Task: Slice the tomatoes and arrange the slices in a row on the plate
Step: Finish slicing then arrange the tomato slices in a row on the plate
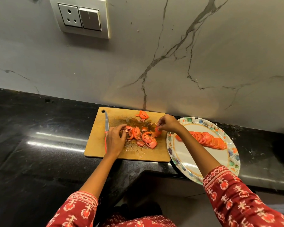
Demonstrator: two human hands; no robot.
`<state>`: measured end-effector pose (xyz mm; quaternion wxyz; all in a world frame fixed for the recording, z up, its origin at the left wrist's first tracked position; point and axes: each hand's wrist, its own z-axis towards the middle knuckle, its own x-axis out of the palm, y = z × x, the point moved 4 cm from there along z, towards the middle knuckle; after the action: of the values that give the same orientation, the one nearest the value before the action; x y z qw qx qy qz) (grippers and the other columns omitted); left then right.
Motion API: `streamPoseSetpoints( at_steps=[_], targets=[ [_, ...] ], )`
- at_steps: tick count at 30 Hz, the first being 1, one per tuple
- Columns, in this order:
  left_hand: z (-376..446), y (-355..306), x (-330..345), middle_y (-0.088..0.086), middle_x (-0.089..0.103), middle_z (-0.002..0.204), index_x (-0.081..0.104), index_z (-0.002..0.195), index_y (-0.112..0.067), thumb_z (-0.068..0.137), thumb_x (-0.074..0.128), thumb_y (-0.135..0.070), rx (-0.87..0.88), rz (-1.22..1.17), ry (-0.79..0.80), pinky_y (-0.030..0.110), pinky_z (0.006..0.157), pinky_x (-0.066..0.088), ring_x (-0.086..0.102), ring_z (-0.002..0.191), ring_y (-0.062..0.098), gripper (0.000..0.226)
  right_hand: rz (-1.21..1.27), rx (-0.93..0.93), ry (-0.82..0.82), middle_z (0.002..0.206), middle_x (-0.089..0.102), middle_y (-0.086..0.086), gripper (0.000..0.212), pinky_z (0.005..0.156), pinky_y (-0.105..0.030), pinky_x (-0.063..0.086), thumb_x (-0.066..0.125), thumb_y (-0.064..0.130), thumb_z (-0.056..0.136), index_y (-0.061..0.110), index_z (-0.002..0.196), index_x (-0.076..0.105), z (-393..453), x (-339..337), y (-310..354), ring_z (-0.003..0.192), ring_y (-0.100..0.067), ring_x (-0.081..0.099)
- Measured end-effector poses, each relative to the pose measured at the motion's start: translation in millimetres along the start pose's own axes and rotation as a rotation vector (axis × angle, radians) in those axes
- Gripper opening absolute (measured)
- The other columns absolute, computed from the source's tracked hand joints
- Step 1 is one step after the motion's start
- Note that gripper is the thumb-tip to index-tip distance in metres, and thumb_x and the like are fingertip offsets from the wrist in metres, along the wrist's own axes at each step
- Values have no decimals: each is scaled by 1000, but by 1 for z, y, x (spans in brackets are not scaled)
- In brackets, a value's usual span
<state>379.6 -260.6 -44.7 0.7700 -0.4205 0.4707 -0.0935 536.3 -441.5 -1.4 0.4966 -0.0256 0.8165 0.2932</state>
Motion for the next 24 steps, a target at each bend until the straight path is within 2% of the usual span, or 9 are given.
streamPoseSetpoints(
  at_steps=[3, 7, 10, 13, 18, 21, 24],
  targets=[
    [0, 1, -1, 6, 67, 103, 64, 114, -16, 86, 61, -12, 0, -1, -6, 36, 88, 38, 55, 98, 22, 28, 16, 25, 8, 97, 69, -7, 7, 79, -33, 51, 70, 9, 82, 9, 89, 68, 5, 5, -2, 87, -16, 61],
    [0, -1, -1, 4, 67, 102, 65, 112, -17, 86, 62, -12, 4, 4, -10, 42, 90, 38, 55, 98, 22, 27, -3, 45, 79, 101, 69, -6, 6, 88, -38, 53, 70, 9, 82, 13, 86, 68, 8, 14, -6, 98, -20, 63],
    [-1, 1, -1, 3, 67, 101, 65, 112, -17, 86, 61, -12, -4, 14, -7, 42, 92, 36, 55, 99, 22, 27, -52, 28, 99, 104, 65, -2, 14, 88, -39, 53, 70, 10, 81, 19, 91, 67, 8, 16, -6, 99, -19, 61],
    [-2, 5, -1, 3, 67, 101, 65, 112, -17, 86, 61, -12, -14, 17, -2, 44, 94, 36, 55, 100, 23, 28, -121, 10, 130, 96, 62, 0, 19, 85, -37, 53, 69, 7, 81, 16, 98, 66, 7, 18, -5, 97, -21, 62],
    [-5, -1, -1, 6, 67, 102, 64, 114, -15, 86, 62, -9, -14, 20, -1, 41, 93, 35, 55, 99, 23, 29, -110, 3, 132, 91, 63, -3, 16, 76, -30, 51, 70, 9, 81, 9, 96, 67, 4, 19, -8, 86, -17, 60],
    [-6, -5, -1, 8, 66, 104, 64, 114, -13, 86, 61, -9, 0, 23, -2, 34, 88, 34, 54, 100, 23, 29, -114, -22, 99, 92, 63, -1, 14, 74, -29, 51, 72, 12, 80, 13, 92, 64, 0, 21, -12, 85, -14, 59],
    [-6, -9, 0, 10, 66, 104, 64, 114, -11, 86, 61, -7, 11, 6, 7, 28, 82, 37, 54, 99, 23, 29, -106, -79, 60, 86, 60, 1, 15, 64, -22, 47, 72, 14, 79, 15, 88, 60, -8, 23, -14, 81, -12, 57]
  ],
)
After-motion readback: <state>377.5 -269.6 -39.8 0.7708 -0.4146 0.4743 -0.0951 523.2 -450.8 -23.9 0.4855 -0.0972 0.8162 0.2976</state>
